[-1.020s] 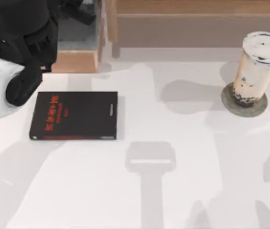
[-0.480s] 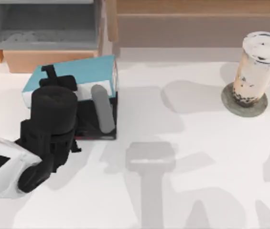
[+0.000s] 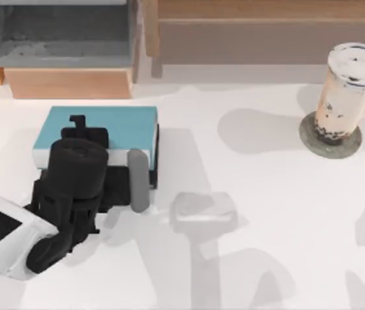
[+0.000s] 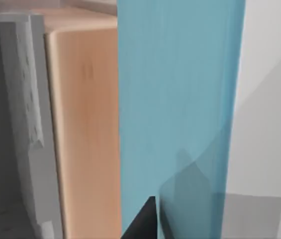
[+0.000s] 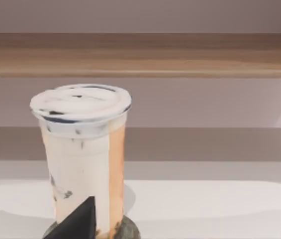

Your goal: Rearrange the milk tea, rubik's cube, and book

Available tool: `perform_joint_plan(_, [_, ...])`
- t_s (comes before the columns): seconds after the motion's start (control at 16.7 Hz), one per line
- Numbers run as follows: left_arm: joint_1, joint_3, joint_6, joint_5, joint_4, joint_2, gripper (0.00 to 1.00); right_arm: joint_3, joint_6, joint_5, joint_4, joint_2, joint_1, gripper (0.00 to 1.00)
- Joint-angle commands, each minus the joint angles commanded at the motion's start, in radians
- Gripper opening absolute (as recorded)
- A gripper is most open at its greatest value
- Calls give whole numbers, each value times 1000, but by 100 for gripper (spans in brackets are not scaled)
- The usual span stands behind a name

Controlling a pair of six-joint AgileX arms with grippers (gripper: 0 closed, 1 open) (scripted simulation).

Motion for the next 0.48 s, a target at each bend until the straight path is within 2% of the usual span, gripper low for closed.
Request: perform_joint_plan(0.48, [8,14,5,7,9,21,0,0,0,0,0,0,0,100])
